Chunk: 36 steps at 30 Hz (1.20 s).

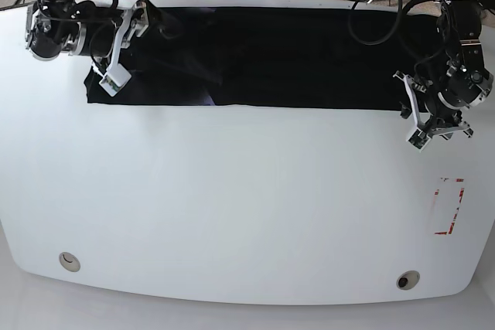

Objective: Layout the t-shirt on the table in an organized manner, then fold the t-shirt properly

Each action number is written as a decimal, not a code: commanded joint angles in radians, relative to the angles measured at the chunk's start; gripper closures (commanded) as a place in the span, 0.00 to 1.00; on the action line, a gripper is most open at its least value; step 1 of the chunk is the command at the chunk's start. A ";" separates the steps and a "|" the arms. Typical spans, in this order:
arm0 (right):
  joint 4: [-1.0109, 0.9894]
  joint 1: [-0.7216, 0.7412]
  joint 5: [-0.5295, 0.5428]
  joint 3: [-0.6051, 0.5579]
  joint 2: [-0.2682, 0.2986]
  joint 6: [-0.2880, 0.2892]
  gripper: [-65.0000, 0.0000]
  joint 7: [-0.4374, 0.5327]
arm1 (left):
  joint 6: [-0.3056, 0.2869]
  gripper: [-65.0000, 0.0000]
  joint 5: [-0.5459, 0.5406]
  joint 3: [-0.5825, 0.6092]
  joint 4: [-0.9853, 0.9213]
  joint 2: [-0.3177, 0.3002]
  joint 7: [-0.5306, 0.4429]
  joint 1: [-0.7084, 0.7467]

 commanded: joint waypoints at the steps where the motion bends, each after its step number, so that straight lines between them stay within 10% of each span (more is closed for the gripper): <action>1: 0.001 0.012 -0.015 0.008 -0.018 0.002 0.18 0.017 | 0.002 0.59 -0.017 -0.006 0.045 0.001 -0.010 0.031; 11: 0.001 -0.004 -0.325 0.000 -0.136 0.002 0.98 0.027 | 0.002 0.59 -0.041 -0.006 0.085 0.071 -0.010 0.176; 20: -0.065 -0.001 -0.497 0.000 -0.151 0.002 0.94 0.102 | 0.002 0.59 -0.041 -0.003 0.067 0.080 -0.012 0.240; 36: -0.533 0.120 -0.684 -0.141 -0.018 0.002 0.92 0.536 | 0.002 0.59 -0.041 0.095 -0.210 0.077 -0.013 0.010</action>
